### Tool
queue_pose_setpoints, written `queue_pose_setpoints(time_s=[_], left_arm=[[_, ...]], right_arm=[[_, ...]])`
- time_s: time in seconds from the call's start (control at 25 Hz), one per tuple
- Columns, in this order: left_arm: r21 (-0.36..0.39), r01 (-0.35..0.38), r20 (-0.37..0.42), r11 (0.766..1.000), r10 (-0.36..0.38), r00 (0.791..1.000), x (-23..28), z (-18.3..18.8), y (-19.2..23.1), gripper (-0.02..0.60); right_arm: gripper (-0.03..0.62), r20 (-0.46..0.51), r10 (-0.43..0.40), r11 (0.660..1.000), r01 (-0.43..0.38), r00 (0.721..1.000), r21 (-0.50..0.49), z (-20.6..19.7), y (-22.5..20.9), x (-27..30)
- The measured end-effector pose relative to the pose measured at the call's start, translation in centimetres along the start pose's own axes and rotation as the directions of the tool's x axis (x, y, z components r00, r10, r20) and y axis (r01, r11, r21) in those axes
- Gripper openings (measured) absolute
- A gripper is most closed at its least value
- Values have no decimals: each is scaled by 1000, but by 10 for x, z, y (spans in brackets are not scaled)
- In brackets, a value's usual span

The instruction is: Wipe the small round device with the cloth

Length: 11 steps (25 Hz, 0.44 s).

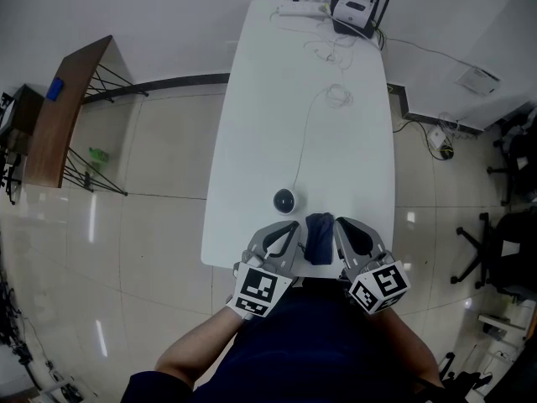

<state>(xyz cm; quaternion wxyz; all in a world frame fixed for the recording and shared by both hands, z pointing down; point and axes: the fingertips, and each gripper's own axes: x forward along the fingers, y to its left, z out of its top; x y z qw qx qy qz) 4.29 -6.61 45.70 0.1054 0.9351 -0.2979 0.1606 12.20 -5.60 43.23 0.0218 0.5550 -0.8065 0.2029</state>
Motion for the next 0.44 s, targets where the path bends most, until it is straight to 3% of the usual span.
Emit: queue_pose_setpoints(time_s=[0.44], left_arm=[[7, 7, 2, 1000, -7, 1000, -1, 0, -2, 2]], right_arm=[[14, -6, 3, 1000, -3, 1000, -11, 0, 3, 1]])
